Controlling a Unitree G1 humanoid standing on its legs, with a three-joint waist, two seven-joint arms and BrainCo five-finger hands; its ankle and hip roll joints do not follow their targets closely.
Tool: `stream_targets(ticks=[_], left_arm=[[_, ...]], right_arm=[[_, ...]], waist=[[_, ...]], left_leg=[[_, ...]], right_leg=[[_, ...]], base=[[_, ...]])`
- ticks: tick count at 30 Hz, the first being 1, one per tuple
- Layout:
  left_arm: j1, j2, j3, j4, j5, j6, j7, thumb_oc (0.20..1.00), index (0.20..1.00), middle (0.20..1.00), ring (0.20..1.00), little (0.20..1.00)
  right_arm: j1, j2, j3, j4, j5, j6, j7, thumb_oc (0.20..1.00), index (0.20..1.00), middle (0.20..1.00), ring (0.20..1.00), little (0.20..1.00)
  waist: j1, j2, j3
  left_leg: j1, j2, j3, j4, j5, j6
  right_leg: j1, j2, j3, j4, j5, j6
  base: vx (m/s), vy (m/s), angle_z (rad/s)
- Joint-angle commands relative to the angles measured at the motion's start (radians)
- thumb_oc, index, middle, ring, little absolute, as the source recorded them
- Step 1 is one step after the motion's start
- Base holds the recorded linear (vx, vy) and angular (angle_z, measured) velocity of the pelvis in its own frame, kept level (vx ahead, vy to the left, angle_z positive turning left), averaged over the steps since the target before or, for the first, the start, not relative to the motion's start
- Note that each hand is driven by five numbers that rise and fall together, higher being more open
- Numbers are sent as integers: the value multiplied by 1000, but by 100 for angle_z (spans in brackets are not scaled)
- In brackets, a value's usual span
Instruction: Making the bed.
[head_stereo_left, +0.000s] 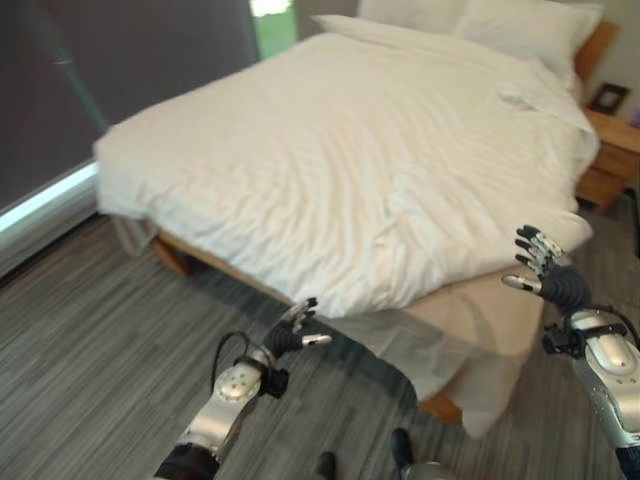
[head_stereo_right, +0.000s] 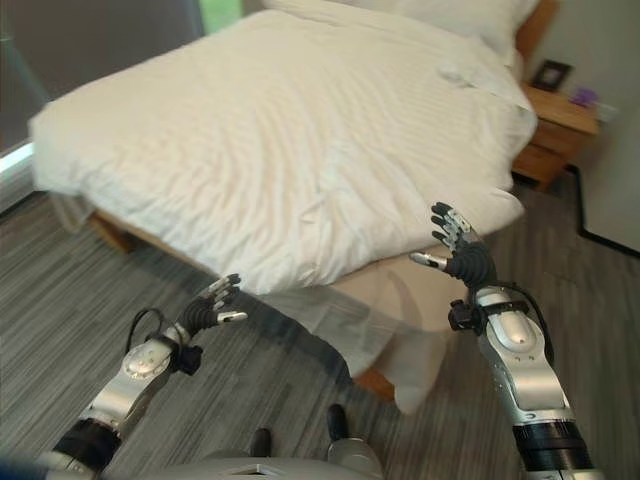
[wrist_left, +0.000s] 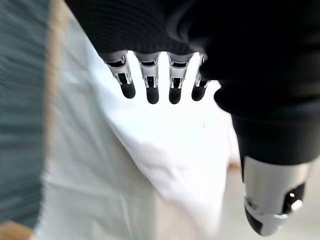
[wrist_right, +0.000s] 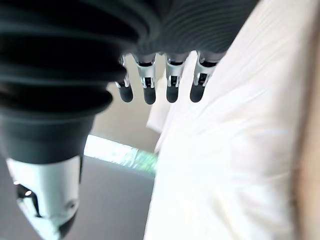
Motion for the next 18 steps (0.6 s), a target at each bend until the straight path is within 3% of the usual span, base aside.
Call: stream_targets(ticks=[1, 2, 5, 6, 8, 9, 10, 11, 13, 14, 15, 18], left_arm=[[-74, -29, -1, 41, -44, -47, 2, 1000, 1000, 1000, 1000, 1000], [-103, -39, 6, 49, -55, -49, 17, 1000, 1000, 1000, 1000, 1000], [-127, -43, -6, 44, -58, -50, 25, 1000, 1000, 1000, 1000, 1000], [-165, -40, -22, 47, -55, -48, 37, 1000, 1000, 1000, 1000, 1000], [-175, -29, -21, 42, -35, -47, 37, 1000, 1000, 1000, 1000, 1000], [-174, -27, -17, 34, -35, -46, 35, 1000, 1000, 1000, 1000, 1000], [-168, -28, -16, 32, -25, -44, 35, 1000, 1000, 1000, 1000, 1000], [-164, -34, -12, 42, -49, -42, 24, 1000, 1000, 1000, 1000, 1000], [-149, -39, -11, 46, -47, -40, 10, 1000, 1000, 1000, 1000, 1000], [-143, -53, -24, 47, -50, -33, 15, 1000, 1000, 1000, 1000, 1000], [-126, -73, -29, 48, -73, -27, 14, 1000, 1000, 1000, 1000, 1000], [-79, -80, -17, 40, -82, -19, -6, 1000, 1000, 1000, 1000, 1000]], right_arm=[[-51, -80, -46, 4, -51, -38, 2, 1000, 1000, 1000, 1000, 1000], [-58, -67, -44, 10, -54, -38, -8, 1000, 1000, 1000, 1000, 1000], [-65, -46, -32, 6, -57, -38, -8, 1000, 1000, 1000, 1000, 1000], [-92, -27, 6, 9, -63, -40, -15, 1000, 1000, 1000, 1000, 1000], [-117, -9, 48, 17, -73, -29, -8, 1000, 1000, 1000, 1000, 1000], [-125, -6, 62, 23, -82, -24, -1, 1000, 1000, 1000, 1000, 1000], [-134, -12, 75, 33, -91, -22, 0, 1000, 1000, 1000, 1000, 1000], [-131, -13, 74, 36, -88, -12, 12, 1000, 1000, 1000, 1000, 1000], [-146, -6, 93, 48, -66, -20, 11, 1000, 1000, 1000, 1000, 1000], [-161, -22, 109, 69, -60, -21, -3, 1000, 1000, 1000, 1000, 1000], [-199, -36, 131, 87, -43, -15, 1, 1000, 1000, 1000, 1000, 1000], [-191, -36, 127, 64, -24, -9, 27, 1000, 1000, 1000, 1000, 1000]], waist=[[18, 10, -48], [10, 3, -36], [7, 2, -15], [22, 5, 18], [40, 17, 30], [42, 15, 33], [41, 8, 34], [43, 2, 27], [73, -21, 27], [113, -32, 76], [134, -33, 87], [142, -35, 70]], left_leg=[[-43, 29, -64, 5, 2, -14], [-35, 39, -9, 5, -10, -12], [-24, 48, 27, 5, -14, -3], [-25, 74, 63, 5, 2, -2], [-24, 101, 95, 5, 17, -5], [-23, 103, 99, 5, 23, -3], [-22, 101, 93, 11, 26, -3], [-25, 99, 96, 26, 25, -8], [-89, 103, 75, 166, 22, -22], [-209, 119, 23, 379, 127, -49], [-286, 63, -88, 426, 132, -42], [-294, 55, -91, 314, 117, -37]], right_leg=[[41, 55, -27, 9, -15, 12], [20, 57, -20, 9, 7, 27], [-3, 58, -36, 63, 13, 32], [-40, 48, -146, 188, -25, 28], [-45, 23, -266, 273, -63, 7], [-47, 24, -273, 327, -75, 4], [-50, 39, -235, 315, -67, 3], [-23, 39, -230, 241, -98, -16], [66, 42, -229, 130, -102, -52], [108, 55, -244, 102, -87, -87], [131, 59, -253, 67, -80, -92], [147, 49, -256, 37, -75, -81]], base=[[-68, 18, -70], [-75, 24, -62], [-95, -5, -76], [-148, -46, -90], [-138, -59, -84], [-67, -118, -97], [-8, -153, -78], [21, -250, -30], [-20, -350, 12], [-137, -375, 56], [-147, -288, 64], [43, -45, 14]])
